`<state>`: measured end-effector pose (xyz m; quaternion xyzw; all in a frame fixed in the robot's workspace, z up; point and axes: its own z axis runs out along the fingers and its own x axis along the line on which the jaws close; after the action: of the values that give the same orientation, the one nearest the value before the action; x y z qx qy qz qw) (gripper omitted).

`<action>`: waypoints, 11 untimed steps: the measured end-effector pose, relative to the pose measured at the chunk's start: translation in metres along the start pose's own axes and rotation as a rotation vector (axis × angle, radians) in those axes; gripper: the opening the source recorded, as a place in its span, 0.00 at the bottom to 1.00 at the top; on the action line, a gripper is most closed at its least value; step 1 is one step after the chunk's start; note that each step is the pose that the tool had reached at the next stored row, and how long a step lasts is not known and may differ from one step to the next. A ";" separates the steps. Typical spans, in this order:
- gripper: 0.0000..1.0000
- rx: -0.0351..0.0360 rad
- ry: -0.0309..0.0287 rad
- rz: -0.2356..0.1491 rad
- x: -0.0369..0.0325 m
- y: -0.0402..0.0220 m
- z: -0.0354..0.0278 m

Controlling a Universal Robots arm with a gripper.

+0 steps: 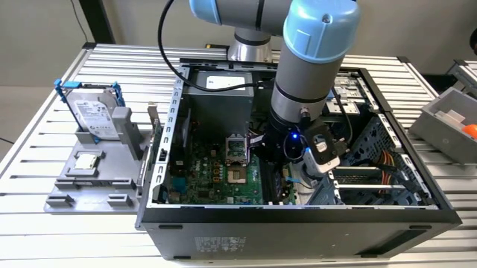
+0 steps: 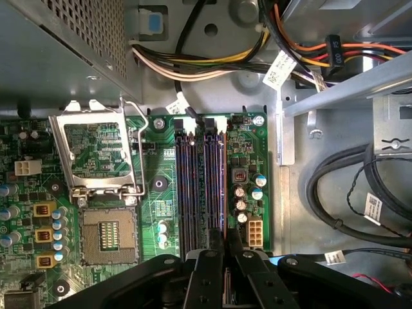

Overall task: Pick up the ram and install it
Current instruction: 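Press down the ram until it locks into place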

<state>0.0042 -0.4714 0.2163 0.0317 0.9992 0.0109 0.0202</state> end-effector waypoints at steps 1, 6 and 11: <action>0.00 0.0003 0.0000 -0.001 -0.0001 0.0000 0.0000; 0.00 0.0006 0.0001 -0.010 -0.0009 0.0001 0.0000; 0.00 0.0002 0.0004 -0.021 -0.0016 0.0001 0.0000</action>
<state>0.0057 -0.4714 0.2164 0.0212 0.9995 0.0106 0.0201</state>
